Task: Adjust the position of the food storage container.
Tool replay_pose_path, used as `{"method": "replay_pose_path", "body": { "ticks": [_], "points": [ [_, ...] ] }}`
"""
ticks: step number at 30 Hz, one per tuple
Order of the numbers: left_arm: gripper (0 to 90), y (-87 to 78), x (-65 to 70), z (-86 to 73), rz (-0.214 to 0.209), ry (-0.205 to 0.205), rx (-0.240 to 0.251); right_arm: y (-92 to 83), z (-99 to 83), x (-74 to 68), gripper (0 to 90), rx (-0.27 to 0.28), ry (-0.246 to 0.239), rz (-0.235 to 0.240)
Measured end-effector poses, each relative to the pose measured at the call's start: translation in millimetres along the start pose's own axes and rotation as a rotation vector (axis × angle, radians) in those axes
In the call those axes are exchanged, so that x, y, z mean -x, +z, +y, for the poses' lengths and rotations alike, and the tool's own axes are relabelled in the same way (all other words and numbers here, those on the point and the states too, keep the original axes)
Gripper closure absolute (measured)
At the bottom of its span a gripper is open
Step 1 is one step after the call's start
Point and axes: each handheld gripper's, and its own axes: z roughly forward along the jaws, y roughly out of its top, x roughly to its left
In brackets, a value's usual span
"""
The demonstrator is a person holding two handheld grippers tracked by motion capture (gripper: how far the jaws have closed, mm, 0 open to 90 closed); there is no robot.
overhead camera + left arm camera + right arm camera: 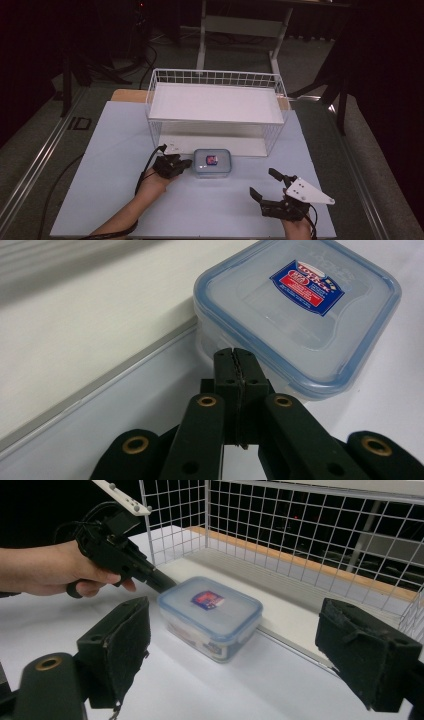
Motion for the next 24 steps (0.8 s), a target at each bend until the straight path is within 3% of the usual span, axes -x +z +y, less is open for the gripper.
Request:
{"method": "replay_pose_path", "body": {
  "ticks": [14,17,20,24],
  "points": [
    [90.0,15.7,5.9,8.8,-0.013,0.017,0.006,2.0,-1.4,-1.2,14.3,-0.006,-0.001,0.009],
    [90.0,9.1,5.8,7.2,-0.012,0.02,0.018,3.1,-1.5,-1.3,14.4,-0.014,0.001,0.017],
    [87.9,-3.2,6.8,5.6,-0.024,0.026,0.044,6.0,-2.0,-2.5,14.4,-0.039,-0.029,-0.008],
    [73.7,-24.7,11.7,1.5,-0.087,0.049,0.102,9.9,-3.1,-4.6,13.1,-0.069,-0.043,-0.016]
  ]
}}
